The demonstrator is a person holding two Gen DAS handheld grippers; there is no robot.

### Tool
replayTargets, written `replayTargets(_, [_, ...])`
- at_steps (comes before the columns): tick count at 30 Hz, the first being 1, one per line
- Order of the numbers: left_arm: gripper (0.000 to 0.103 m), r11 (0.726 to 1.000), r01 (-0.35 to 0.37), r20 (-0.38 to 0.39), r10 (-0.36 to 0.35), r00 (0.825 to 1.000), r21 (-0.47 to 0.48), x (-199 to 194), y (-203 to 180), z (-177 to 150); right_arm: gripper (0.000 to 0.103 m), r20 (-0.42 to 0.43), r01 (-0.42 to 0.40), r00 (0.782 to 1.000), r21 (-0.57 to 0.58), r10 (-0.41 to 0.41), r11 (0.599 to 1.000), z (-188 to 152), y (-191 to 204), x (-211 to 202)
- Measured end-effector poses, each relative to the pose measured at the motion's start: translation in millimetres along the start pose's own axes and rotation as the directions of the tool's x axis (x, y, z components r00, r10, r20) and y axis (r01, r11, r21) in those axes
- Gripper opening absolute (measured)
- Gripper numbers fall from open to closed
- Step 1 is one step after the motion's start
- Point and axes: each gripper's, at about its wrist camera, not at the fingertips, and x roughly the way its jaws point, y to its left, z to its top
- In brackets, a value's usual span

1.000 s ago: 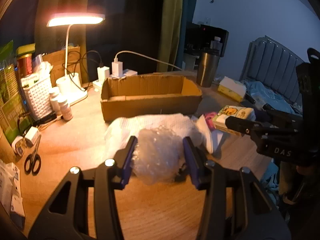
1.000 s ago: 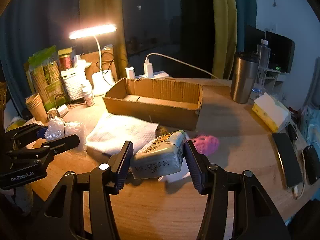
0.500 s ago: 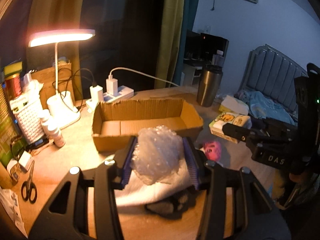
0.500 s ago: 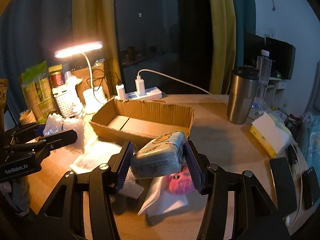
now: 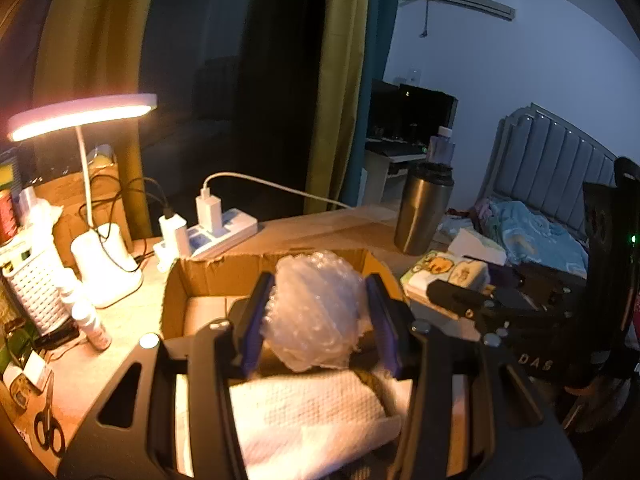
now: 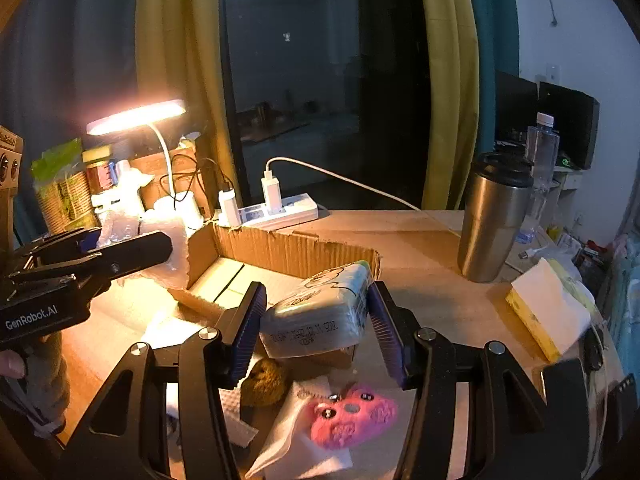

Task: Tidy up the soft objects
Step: 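Carry bubble wrap over the cardboard box with left tool while right carries tissue pack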

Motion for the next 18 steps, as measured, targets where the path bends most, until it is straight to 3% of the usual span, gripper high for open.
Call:
replayTargets(11, [0.048,1.0,0.02,-0.009,-0.021,1.0,-0.023,42.3,3.6,11.8,0.056,-0.021,-0.013,1.0,0.015,0.013,1.0,12.6,-14.5,38.9])
replayTargets(18, [0.048,0.998,0.022,-0.068,-0.026,0.997,-0.059,79.1,14.8,4.9,0.056,-0.073,-0.034,0.997,0.03,0.037,0.999,9.0,-18.7,73.8])
